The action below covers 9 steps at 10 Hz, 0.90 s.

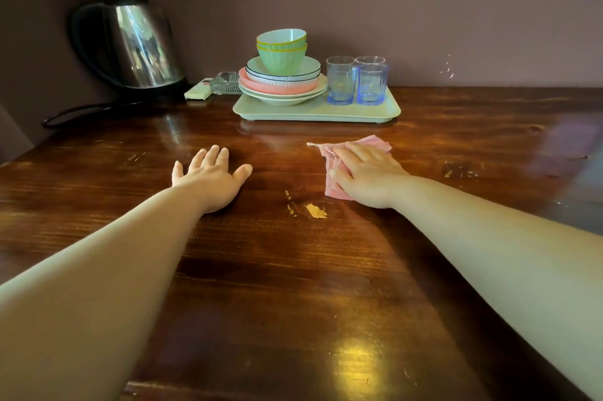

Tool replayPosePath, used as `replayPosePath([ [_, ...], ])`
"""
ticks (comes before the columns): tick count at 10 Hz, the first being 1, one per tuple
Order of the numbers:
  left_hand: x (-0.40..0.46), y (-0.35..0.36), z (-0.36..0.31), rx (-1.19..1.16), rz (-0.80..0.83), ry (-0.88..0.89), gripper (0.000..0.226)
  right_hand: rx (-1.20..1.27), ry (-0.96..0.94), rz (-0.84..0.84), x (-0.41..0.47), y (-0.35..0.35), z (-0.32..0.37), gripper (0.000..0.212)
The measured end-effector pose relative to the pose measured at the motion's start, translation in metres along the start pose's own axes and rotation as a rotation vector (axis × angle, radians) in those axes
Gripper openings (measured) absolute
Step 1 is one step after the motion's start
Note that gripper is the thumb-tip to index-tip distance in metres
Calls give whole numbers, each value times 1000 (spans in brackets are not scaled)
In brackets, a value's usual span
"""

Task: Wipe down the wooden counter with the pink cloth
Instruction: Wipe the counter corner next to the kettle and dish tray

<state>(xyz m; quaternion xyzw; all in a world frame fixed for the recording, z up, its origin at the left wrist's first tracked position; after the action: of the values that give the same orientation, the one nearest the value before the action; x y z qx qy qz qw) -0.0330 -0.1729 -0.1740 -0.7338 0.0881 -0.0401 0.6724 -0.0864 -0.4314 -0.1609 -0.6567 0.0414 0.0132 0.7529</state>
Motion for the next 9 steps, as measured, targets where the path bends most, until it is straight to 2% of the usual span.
replayPosePath([
  [1, 1, 1, 1, 6, -1, 8, 80, 8, -148, 60, -16, 11, 5, 59],
  [2, 0, 0, 3, 12, -12, 1, 81, 7, -148, 107, -10, 10, 3, 63],
  [3, -1, 0, 0, 3, -4, 10, 80, 5, -1, 31, 5, 0, 6, 60],
  [5, 0, 1, 0, 13, -6, 18, 80, 40, -198, 74, -24, 15, 26, 65],
  [7, -2, -2, -3, 7, -5, 20, 79, 19, -36, 16, -2, 3, 34, 58],
  [9, -1, -1, -1, 11, -14, 27, 79, 38, -182, 42, -29, 17, 47, 58],
])
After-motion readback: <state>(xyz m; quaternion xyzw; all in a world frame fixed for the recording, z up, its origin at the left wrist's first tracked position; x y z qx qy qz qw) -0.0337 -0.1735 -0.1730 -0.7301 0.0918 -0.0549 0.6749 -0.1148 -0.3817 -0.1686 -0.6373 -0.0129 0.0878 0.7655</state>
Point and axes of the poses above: each hand's wrist, its own x-axis towards the middle knuckle, its own y-axis out of the palm, z = x × y, the point moved 10 cm from there along x, towards the middle knuckle, and after that the axes turned 9 degrees about y, right-handed, at the moved point
